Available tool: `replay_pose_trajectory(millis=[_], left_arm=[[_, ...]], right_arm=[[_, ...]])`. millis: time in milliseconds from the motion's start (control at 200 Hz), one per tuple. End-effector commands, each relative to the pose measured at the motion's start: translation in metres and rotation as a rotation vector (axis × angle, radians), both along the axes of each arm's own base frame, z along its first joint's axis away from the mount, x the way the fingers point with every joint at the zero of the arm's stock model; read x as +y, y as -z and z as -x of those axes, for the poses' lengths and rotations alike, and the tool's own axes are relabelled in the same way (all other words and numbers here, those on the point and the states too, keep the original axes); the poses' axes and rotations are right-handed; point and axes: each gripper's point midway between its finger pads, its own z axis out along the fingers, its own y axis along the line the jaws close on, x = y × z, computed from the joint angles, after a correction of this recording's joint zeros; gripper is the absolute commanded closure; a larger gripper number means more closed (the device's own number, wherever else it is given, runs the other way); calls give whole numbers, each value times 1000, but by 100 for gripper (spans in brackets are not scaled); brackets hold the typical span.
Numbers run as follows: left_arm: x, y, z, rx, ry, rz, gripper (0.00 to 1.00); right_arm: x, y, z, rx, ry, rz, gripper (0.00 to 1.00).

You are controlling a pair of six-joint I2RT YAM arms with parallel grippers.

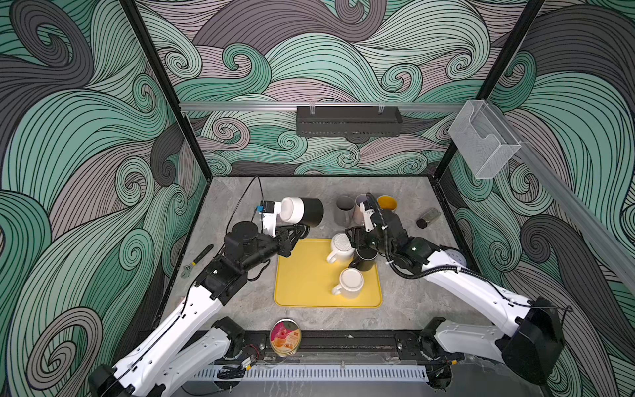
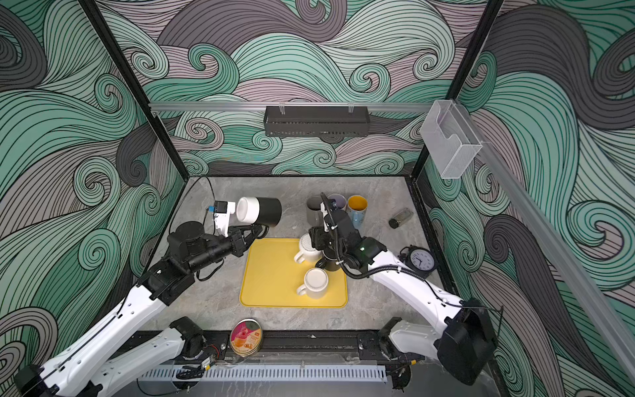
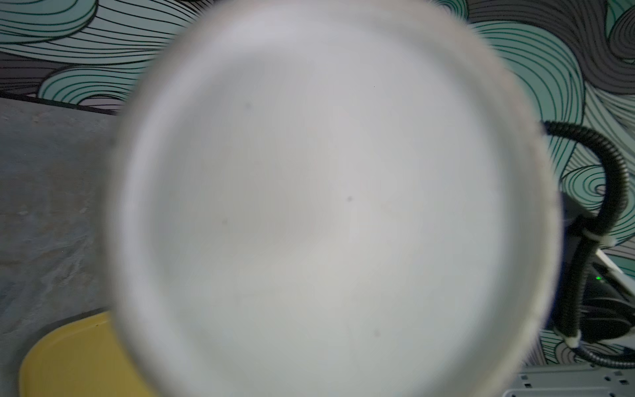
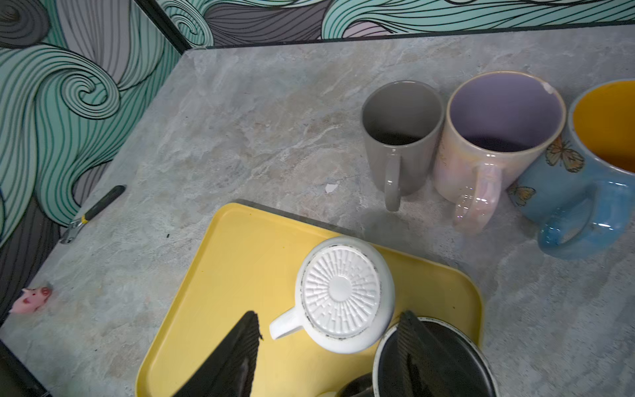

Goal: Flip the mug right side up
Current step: 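Grasp the white-and-black mug with the left gripper and lift it, then rotate the mug toward the right gripper while the right gripper approaches it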

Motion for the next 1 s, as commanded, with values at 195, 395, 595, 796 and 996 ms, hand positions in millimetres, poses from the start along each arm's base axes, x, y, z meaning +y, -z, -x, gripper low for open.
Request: replay_pose_trajectory(millis=[195, 395, 595, 796, 996], left_arm=[[-24, -96, 17, -191, 236, 393, 100], [-27, -109, 15, -180, 289, 500, 100], [-30, -118, 13, -171, 346, 614, 100], [-40, -117, 10, -139, 404, 625, 100], [-50, -104, 9, -120, 429, 602, 100]], right_arm=[[42, -67, 18, -74, -198, -424, 36], [61, -117, 40, -79, -379, -664, 37], [69, -150, 61, -92, -513, -782, 40], [65, -165, 68, -129, -535, -813, 41], [65, -172, 60, -130, -502, -816, 51]])
